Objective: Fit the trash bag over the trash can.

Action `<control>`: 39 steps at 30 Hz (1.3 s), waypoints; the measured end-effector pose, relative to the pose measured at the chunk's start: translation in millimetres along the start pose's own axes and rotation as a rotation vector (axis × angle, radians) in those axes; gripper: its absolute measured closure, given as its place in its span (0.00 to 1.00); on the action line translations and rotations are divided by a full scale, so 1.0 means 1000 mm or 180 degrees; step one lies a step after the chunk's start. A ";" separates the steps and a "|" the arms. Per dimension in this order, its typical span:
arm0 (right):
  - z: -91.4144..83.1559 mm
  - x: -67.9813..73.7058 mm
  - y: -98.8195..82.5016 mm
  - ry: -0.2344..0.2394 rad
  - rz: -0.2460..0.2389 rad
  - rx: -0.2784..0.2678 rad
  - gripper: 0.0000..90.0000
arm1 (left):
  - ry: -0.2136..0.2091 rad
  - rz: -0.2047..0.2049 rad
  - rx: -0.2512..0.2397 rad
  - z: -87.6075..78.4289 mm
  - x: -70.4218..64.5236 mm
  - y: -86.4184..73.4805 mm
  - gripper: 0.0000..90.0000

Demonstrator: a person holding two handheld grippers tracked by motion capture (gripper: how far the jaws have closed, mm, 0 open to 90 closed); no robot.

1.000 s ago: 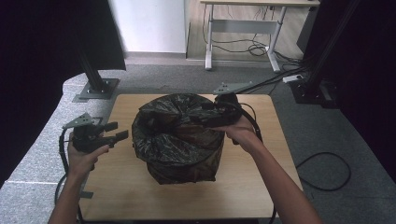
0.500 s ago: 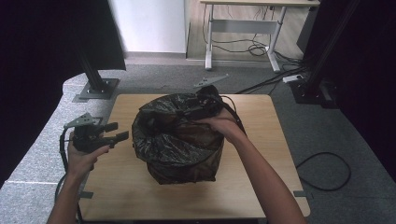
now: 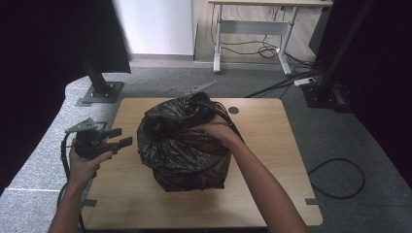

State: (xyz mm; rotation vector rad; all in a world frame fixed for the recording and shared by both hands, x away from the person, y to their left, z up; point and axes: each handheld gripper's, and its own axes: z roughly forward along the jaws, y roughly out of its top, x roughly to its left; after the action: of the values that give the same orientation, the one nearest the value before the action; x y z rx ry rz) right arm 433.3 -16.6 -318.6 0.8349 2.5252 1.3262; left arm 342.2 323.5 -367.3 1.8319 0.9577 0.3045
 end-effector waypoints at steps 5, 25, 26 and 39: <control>0.011 0.002 -0.001 0.0009 0.0018 0.0083 0.35 | -0.0007 -0.0030 0.0002 0.001 0.003 -0.005 0.36; 0.033 0.009 -0.009 -0.0056 -0.0142 0.0572 0.35 | -0.0032 -0.0053 0.0003 0.004 0.002 -0.009 0.36; 0.034 0.010 -0.010 -0.0038 -0.0163 0.0595 0.35 | -0.0033 -0.0051 0.0003 0.004 0.002 -0.009 0.36; 0.024 0.007 -0.004 -0.0058 0.0015 0.0542 0.29 | -0.0026 -0.0066 -0.0021 0.000 0.001 -0.010 0.36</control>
State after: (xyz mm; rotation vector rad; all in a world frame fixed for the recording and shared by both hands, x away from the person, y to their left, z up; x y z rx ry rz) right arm 435.3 2.9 -335.4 0.8802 2.6519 1.1112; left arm 338.6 325.9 -376.3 1.8148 0.9685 0.2870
